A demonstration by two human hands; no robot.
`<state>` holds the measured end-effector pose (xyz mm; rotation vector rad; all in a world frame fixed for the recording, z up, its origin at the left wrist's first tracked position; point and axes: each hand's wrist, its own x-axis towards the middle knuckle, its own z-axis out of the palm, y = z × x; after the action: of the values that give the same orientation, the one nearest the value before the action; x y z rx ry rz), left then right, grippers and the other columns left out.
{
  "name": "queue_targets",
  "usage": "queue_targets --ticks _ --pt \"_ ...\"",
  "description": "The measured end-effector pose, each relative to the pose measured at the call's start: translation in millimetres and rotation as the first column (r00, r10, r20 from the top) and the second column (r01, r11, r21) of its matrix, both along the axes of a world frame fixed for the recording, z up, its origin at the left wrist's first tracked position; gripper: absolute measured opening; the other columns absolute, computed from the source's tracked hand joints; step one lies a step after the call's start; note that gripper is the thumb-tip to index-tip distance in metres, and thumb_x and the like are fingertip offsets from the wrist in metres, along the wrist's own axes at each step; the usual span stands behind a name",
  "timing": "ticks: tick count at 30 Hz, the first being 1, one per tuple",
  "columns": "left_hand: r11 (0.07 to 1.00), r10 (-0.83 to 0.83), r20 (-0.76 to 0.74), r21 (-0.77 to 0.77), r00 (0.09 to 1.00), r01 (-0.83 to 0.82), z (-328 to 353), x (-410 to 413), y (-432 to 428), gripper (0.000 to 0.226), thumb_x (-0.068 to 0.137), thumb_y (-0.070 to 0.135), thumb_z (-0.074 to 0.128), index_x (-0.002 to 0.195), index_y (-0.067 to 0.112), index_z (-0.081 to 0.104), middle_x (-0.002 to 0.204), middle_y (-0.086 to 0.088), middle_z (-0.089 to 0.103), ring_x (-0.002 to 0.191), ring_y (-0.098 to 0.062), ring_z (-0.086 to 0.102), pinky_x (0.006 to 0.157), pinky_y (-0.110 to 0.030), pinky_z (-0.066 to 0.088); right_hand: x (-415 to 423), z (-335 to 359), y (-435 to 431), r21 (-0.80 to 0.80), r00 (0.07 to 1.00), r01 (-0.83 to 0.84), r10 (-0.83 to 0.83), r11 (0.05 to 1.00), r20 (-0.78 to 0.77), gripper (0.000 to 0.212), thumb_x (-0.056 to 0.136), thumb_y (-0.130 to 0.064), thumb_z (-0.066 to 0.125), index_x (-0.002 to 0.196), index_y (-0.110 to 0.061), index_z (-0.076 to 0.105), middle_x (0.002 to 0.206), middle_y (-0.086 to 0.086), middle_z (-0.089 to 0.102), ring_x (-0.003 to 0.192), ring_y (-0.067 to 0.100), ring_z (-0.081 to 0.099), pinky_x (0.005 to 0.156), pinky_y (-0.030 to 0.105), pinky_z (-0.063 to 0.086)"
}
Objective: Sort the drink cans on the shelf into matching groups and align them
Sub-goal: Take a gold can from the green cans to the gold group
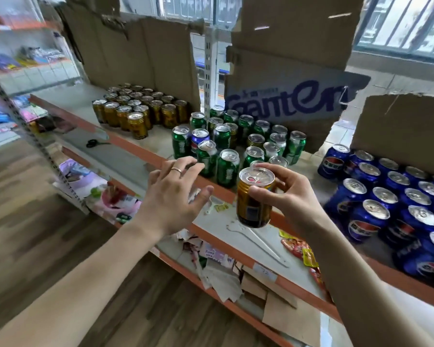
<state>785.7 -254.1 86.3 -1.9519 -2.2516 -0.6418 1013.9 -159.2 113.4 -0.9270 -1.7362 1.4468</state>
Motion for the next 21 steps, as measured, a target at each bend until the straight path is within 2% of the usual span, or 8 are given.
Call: queue_targets --ticks 3,9,15,19,21 --pt "1.000 0.026 -0.011 -0.009 1.000 -0.026 5.1 -55.1 -4.7 0.070 0.093 0.068 0.025 0.144 0.024 0.045 0.148 0.002 0.040 0.139 -0.019 0.029 0.109 -0.046 0.029 -58.0 3.1 1.1 0.050 0.999 -0.023 0.021 0.998 0.034 0.066 0.062 -0.025 0.091 0.123 -0.016 0.066 0.107 0.001 0.074 0.100 0.012 0.070 0.081 0.025 0.057" --pt "0.997 0.053 -0.043 -0.051 0.998 -0.055 8.8 -145.6 -20.0 0.073 0.090 0.070 0.022 0.143 0.024 0.044 0.149 0.001 0.040 0.139 -0.020 0.031 0.109 -0.048 0.033 -157.4 2.6 9.1 0.104 0.996 -0.018 0.008 0.994 0.092 0.042 0.073 -0.018 0.085 0.113 -0.019 0.070 0.096 -0.002 0.076 0.091 0.010 0.072 0.073 0.021 0.056" --pt "0.990 0.076 -0.100 -0.110 0.992 -0.087 9.8 -213.0 -15.3 0.076 0.089 0.071 0.020 0.147 0.025 0.038 0.153 0.002 0.034 0.142 -0.018 0.025 0.109 -0.045 0.027 -229.0 3.8 18.5 0.179 0.982 -0.067 0.034 0.982 0.184 0.053 0.076 -0.016 0.082 0.126 -0.015 0.065 0.100 -0.012 0.069 0.086 -0.009 0.065 0.069 0.010 0.053" --pt "0.989 0.078 -0.103 -0.114 0.992 -0.090 4.2 -245.0 1.4 0.080 0.087 0.073 0.016 0.146 0.025 0.038 0.152 0.002 0.035 0.141 -0.018 0.025 0.108 -0.043 0.027 -268.3 3.3 34.5 0.220 0.978 -0.088 0.043 0.972 0.202 0.065 0.076 -0.016 0.081 0.137 -0.016 0.057 0.118 -0.003 0.065 0.098 -0.004 0.062 0.071 0.004 0.049" --pt "0.990 0.084 -0.097 -0.107 0.992 -0.095 1.1 -261.8 10.9 0.079 0.086 0.073 0.016 0.145 0.026 0.039 0.150 0.003 0.037 0.140 -0.017 0.027 0.107 -0.043 0.028 -288.3 1.8 48.0 0.234 0.976 -0.099 0.049 0.967 0.212 0.070 0.074 -0.018 0.082 0.138 -0.022 0.054 0.117 -0.006 0.065 0.103 0.000 0.061 0.073 0.007 0.050"
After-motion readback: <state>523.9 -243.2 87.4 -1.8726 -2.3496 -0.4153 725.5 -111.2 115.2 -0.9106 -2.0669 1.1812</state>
